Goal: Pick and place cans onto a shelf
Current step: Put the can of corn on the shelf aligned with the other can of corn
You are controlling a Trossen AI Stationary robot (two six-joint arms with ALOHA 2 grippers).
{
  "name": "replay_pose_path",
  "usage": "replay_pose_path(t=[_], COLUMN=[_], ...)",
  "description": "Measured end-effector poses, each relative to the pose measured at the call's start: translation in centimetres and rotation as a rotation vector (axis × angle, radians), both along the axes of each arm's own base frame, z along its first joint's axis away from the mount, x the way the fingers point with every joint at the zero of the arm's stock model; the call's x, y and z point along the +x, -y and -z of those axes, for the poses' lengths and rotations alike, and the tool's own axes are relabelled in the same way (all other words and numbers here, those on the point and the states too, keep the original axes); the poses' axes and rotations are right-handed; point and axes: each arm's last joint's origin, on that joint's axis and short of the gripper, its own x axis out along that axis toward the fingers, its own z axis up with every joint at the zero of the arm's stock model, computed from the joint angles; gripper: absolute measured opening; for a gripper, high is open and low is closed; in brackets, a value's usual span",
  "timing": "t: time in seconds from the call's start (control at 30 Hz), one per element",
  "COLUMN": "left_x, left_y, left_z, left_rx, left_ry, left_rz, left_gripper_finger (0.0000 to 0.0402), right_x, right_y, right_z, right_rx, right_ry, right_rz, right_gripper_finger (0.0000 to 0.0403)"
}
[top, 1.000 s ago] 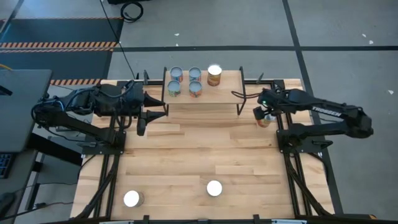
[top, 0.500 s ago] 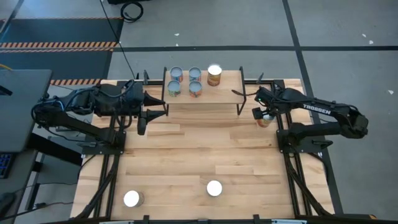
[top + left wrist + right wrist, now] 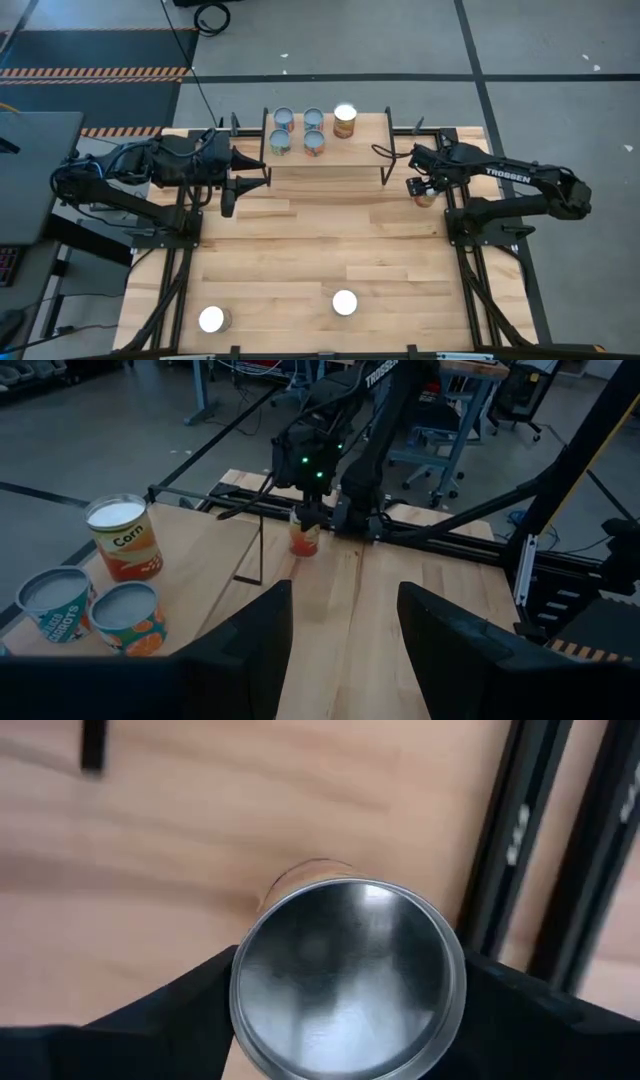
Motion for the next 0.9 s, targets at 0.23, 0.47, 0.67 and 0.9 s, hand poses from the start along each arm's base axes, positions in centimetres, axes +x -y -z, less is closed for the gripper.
replay_pose_path(t=[0.23,0.47,0.67,0.9], left_x=[0.0,0.2,0.2,0.3], left_y=[0.0,-0.3,-0.7,-1.2], left_z=[0.0,-0.4,-0.8,-0.8], left_rx=[-0.005,-0.009,-0.012,-0.01], left_ry=[0.001,0.052,0.089,0.094], left_rz=[-0.001,-0.037,-0.066,-0.092], left_gripper_finger=[0.0188,0.0188,0.0188,0.0188], right_x=[0.4,1.8,4.0,8.9], right_y=[-2.3,-6.3,-9.6,-10.6], right_z=[-5.2,-11.7,-16.5,-21.1], right_rx=[0.088,0.18,0.165,-0.067], right_ry=[0.083,0.276,0.466,0.509], right_rz=[-0.12,-0.285,-0.363,-0.466], right_gripper_finger=[0.0321,0.0321,0.0321,0.0321])
